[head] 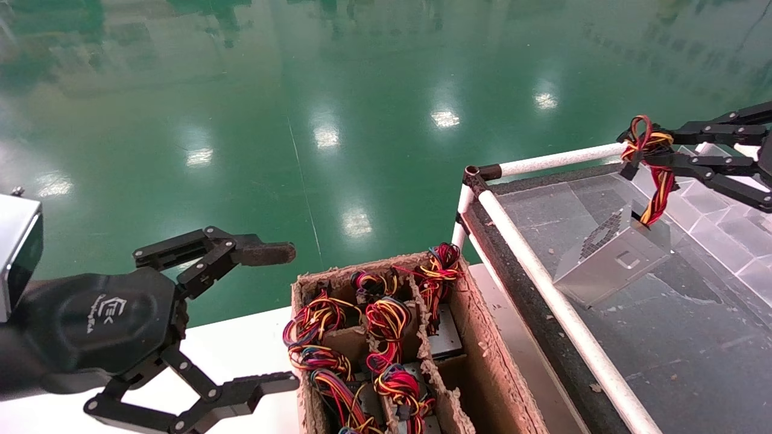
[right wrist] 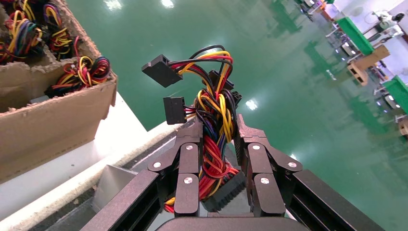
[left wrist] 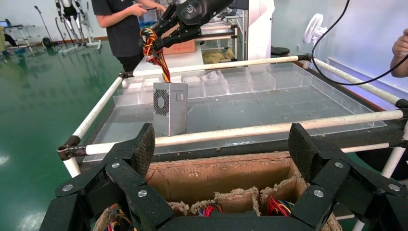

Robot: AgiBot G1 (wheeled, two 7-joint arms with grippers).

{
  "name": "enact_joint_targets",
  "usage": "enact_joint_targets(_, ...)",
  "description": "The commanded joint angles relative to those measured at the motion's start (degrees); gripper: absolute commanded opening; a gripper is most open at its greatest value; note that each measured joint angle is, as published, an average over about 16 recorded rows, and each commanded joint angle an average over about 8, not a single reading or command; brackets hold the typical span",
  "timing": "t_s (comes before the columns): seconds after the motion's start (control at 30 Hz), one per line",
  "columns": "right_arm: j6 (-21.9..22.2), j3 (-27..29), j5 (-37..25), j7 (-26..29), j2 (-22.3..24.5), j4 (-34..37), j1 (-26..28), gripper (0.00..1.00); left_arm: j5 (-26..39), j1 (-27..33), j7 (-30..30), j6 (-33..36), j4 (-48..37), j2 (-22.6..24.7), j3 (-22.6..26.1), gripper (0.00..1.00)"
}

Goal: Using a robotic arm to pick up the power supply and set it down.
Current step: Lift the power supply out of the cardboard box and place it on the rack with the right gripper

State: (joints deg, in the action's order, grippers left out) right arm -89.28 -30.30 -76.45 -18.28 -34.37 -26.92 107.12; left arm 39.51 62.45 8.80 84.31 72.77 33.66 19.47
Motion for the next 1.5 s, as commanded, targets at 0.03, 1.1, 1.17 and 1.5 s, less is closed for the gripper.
enact_joint_targets(0.03, 0.2, 0.0, 0.2, -0.3, 0.3, 0.1, -0.1, 0.0, 0.0, 0.0, 0.0, 0.0, 0.0, 0.0, 0.0, 1.0)
enact_joint_targets(1.1, 5.5, -5.1, -1.3, -4.0, -5.3, 1.0, -2.1, 0.0, 0.0, 0.0, 0.0, 0.0, 0.0, 0.0, 0.0, 1.0)
enact_joint_targets(1.17, 6.3, -5.6, -2.1, -5.1, -7.2, 2.4, -1.5, 0.0, 0.0, 0.0, 0.0, 0.0, 0.0, 0.0, 0.0, 1.0)
enact_joint_targets(1.5, 8.0, -7.1, -4.5, -9.8, -14.6, 9.8, 2.5, 0.0, 0.0, 0.0, 0.0, 0.0, 0.0, 0.0, 0.0, 1.0)
